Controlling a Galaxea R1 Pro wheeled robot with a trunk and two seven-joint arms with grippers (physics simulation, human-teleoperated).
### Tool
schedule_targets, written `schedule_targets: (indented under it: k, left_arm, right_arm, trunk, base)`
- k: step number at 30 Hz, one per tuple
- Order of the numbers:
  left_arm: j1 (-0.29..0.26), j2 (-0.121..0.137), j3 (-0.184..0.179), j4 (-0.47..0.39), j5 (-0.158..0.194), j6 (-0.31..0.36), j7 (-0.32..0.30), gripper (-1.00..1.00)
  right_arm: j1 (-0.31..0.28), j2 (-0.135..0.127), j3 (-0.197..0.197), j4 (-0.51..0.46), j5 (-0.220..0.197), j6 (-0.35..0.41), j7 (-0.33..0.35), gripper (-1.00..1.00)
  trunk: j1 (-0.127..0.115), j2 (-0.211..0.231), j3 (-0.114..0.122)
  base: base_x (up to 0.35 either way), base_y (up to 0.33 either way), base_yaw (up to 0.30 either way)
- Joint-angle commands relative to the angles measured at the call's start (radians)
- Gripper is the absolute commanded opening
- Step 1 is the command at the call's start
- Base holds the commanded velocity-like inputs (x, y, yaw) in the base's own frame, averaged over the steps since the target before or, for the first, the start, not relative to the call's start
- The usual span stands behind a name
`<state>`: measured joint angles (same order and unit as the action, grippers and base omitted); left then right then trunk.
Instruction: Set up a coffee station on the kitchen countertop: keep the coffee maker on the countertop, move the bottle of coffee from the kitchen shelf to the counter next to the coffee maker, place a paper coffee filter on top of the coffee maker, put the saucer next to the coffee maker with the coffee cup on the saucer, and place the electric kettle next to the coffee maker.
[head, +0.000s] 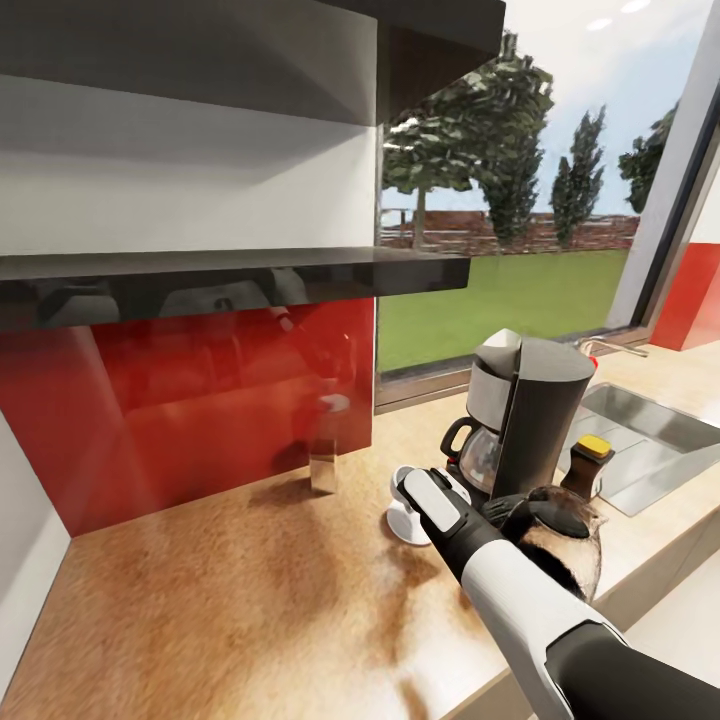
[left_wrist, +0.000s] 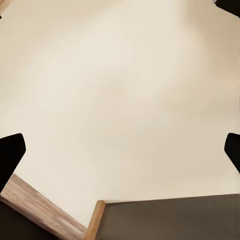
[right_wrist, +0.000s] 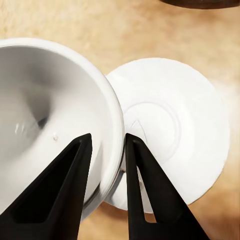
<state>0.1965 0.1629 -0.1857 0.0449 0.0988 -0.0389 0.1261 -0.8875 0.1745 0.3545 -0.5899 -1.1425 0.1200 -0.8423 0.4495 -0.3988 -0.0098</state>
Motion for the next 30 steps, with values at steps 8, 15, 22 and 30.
schedule_targets:
  k: [8, 15, 22, 30]
  left_arm:
    - [0.0, 0.0, -0.009, 0.001, 0.01, -0.004, 0.001, 1.0]
    - [0.0, 0.0, -0.009, 0.001, 0.01, -0.004, 0.001, 1.0]
    - [0.0, 0.0, -0.009, 0.001, 0.01, -0.004, 0.001, 1.0]
    - [0.0, 0.0, -0.009, 0.001, 0.01, -0.004, 0.001, 1.0]
  right_arm:
    - [-0.001, 0.0, 0.003, -0.001, 0.001, 0.007, -0.003, -1.0]
    - [-0.001, 0.0, 0.003, -0.001, 0.001, 0.007, -0.003, -1.0]
    - [-0.001, 0.0, 0.002, 0.0, 0.001, 0.005, -0.007, -1.0]
    - [-0.001, 0.0, 0.001, -0.001, 0.0, 0.004, -0.034, -1.0]
  trunk:
    - [0.001, -0.001, -0.001]
    - [0.001, -0.001, -0.001]
    - [0.001, -0.001, -0.001]
    - [0.001, -0.001, -0.001]
  base:
    - [0.005, -0.001, 0.0]
    - [0.0, 0.0, 0.0]
    - [0.0, 0.0, 0.0]
    - [0.0, 0.0, 0.0]
